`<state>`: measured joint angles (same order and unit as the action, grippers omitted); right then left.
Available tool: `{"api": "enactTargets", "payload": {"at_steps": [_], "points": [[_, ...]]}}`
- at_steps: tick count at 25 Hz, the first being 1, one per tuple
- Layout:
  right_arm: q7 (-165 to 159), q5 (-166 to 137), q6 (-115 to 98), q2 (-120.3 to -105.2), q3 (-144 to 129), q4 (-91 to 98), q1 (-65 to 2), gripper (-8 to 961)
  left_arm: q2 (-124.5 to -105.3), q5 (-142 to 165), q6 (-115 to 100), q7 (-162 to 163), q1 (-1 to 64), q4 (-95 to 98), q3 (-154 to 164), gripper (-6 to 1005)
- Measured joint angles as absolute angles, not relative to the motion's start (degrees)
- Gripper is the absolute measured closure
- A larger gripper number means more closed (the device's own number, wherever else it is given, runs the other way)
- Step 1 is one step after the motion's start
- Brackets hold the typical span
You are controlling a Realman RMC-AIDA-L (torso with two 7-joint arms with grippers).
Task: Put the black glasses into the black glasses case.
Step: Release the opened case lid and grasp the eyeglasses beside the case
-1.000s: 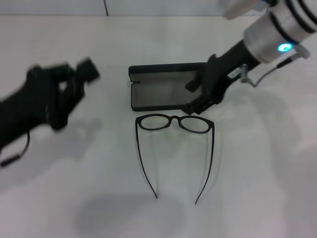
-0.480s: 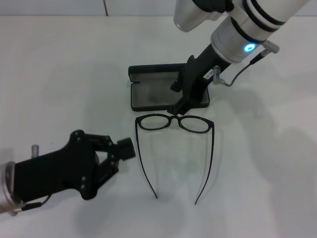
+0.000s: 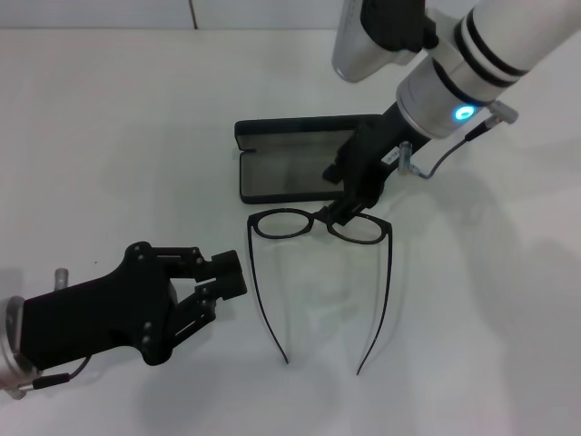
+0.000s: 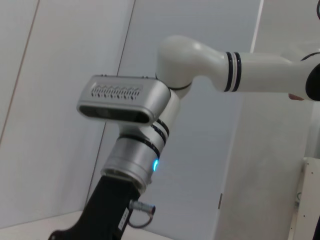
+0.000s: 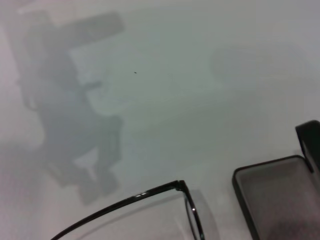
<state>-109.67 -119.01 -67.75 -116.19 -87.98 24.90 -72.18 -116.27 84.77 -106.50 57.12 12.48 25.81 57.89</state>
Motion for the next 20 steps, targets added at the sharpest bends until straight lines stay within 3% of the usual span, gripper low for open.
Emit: {"api": "enactTargets", "payload": {"at_steps": [17,20], "points": [[-108.8,-111.7,-63.3,-116.19,-94.7,24.0,-71.1,340,-117.62,85.0,-103.4,56.5,12.3,25.8,57.7,848],[-108.5,-111.1,-63.1,-116.19,-94.7,23.5,-71.0,386,-117.86,85.0,-103.1,56.5,12.3,25.8,57.7,851]]}}
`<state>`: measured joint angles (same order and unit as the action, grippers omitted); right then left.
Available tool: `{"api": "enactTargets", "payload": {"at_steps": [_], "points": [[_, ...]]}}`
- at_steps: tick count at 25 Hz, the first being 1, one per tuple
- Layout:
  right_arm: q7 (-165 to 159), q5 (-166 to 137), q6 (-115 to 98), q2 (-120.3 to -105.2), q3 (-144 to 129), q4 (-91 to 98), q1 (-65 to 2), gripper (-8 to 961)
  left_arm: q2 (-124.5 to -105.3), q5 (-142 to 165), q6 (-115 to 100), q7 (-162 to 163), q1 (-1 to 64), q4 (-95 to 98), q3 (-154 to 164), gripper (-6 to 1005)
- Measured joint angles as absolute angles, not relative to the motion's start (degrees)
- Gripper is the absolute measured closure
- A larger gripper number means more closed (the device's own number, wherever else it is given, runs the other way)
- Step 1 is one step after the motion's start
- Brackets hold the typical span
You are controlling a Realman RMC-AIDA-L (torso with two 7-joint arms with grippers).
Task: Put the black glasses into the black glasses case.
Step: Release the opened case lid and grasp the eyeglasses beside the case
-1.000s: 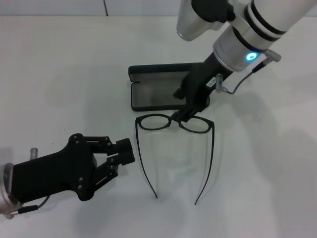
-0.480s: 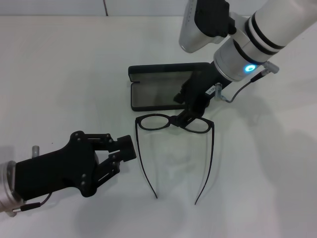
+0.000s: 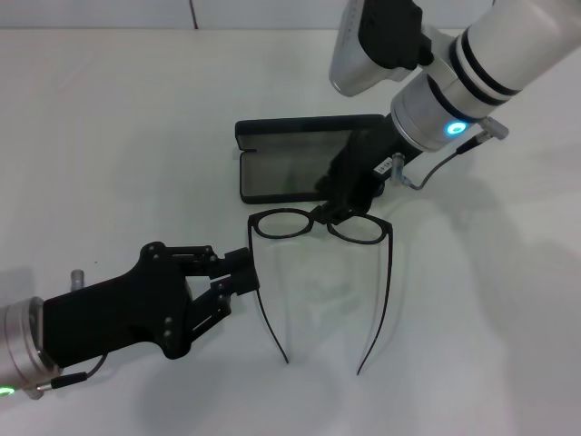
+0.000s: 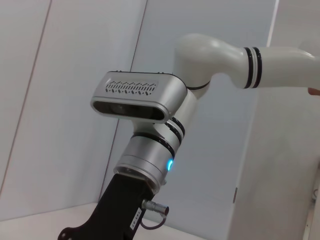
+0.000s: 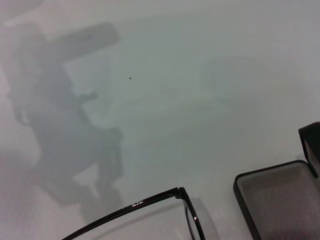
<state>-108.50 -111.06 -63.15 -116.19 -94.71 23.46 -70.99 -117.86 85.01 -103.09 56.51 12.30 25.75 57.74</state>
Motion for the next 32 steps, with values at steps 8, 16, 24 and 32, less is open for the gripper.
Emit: {"api": "enactTargets", "payload": {"at_steps": [8,16,24,32], "points": [[-108.1,-110.1,-63.1,-116.19,-96.2,22.8,-69.8,529,-118.49,85.1,-102.4,56.5,12.5,25.7,57.7,861],[-107.2,-109.6,-63.1,-116.19,-96.2,22.8,-69.6,642,-119.06,85.2,-101.3,56.5,12.6,25.7,57.9,870],[-105.0,-107.9,-63.1,-116.19,-96.2,22.9,-69.0,681,-119.12,85.2,-101.3,56.5,12.6,25.6,57.7,880],[-103.8,-107.0,-63.1,-116.19,-96.2,23.0,-68.4,680,-119.31,85.2,-100.7,55.9,12.8,24.0,57.7,889]]}}
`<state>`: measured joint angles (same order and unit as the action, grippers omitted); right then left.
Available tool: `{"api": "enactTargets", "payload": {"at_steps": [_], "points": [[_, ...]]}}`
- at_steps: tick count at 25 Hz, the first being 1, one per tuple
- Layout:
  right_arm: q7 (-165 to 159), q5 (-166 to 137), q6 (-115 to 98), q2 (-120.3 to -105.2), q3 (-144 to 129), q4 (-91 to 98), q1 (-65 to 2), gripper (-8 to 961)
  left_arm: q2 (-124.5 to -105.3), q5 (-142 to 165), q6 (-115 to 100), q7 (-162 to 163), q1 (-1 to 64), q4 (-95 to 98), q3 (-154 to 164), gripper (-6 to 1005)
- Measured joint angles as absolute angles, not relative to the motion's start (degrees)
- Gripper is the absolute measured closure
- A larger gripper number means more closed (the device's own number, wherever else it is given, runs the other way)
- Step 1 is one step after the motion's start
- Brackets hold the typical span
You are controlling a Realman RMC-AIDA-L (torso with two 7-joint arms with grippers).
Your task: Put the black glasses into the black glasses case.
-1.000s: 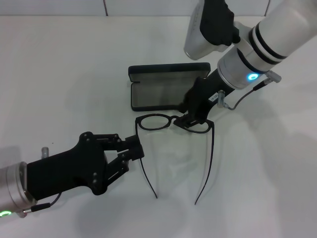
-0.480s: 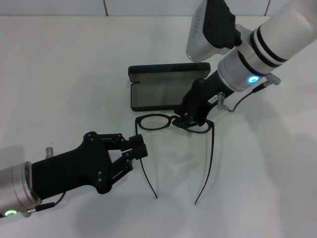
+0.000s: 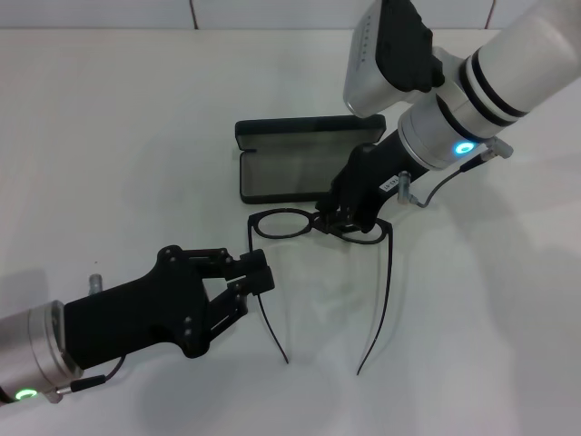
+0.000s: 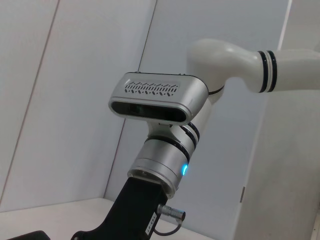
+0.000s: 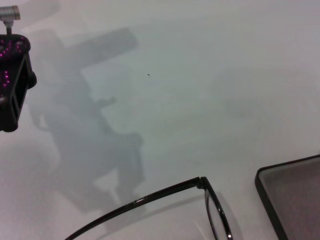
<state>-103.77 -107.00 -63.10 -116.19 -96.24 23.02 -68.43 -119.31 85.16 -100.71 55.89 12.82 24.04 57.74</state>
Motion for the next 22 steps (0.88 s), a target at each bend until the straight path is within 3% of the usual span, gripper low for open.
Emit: {"api": "enactTargets", "payload": {"at_steps": [6,10,15,22], "points": [[-103.4,-106.9,-62.9,-116.18,-96.2,24.2,-66.9,788,-119.44,84.7,-100.7,55.8,12.7,23.5,57.7,896],[-103.2,-107.3,-63.6,-116.18,-96.2,30.6,-62.3,850,-119.48,84.5,-101.2,55.8,12.3,23.5,57.2,901],[-103.8,-107.8,-64.6,-116.04,-96.1,44.6,-52.9,916,-119.59,84.1,-105.5,55.8,11.3,23.3,52.3,907],[-102.3,-105.3,-69.5,-115.88,-89.1,65.6,-33.1,916,-119.70,78.5,-111.0,55.8,14.0,20.3,50.5,915]]}}
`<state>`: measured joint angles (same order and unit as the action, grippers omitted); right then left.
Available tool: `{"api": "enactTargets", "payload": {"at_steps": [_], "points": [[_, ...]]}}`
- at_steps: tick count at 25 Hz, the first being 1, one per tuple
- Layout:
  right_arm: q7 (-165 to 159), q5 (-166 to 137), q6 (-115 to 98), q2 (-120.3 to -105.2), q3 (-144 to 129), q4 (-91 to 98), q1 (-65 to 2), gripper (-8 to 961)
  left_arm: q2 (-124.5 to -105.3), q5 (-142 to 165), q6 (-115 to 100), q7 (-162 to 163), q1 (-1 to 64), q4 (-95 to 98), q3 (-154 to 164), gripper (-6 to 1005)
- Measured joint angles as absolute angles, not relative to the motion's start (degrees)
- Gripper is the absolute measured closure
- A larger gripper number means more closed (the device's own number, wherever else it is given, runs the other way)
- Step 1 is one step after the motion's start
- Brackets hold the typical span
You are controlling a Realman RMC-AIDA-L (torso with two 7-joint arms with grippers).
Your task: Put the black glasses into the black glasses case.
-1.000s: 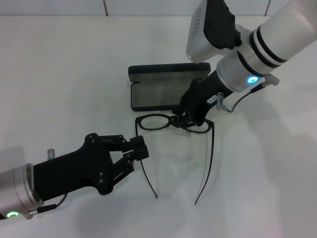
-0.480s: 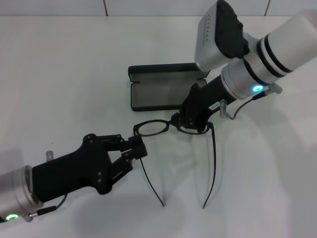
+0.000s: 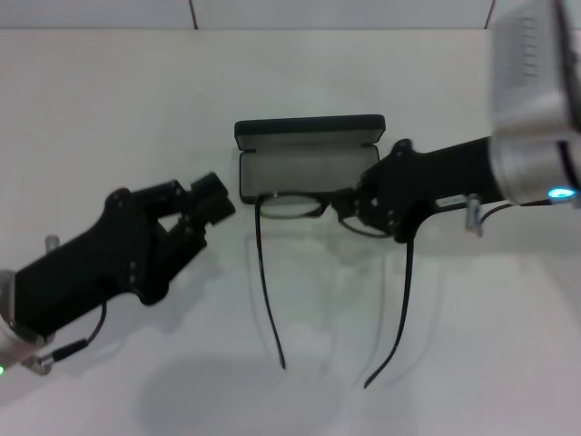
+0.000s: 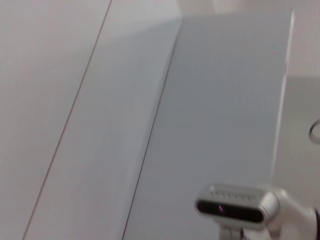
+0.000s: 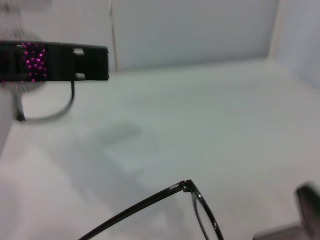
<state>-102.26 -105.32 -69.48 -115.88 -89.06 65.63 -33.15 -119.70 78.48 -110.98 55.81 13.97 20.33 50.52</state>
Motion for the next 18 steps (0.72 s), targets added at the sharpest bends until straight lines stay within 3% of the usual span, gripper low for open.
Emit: {"api": "enactTargets", "payload": {"at_steps": [8,18], "points": [[-88.6,-84.0,-78.0,-115.78,-79.7,65.2,-21.9,917,-119.88,74.9,-115.1,55.8,19.3,18.2,52.6,925],[-82.7,-74.3,-89.1,-115.65,-71.8,51.7,-24.9,918,-120.32,74.1,-115.3,52.7,25.7,14.9,59.2,962]]}}
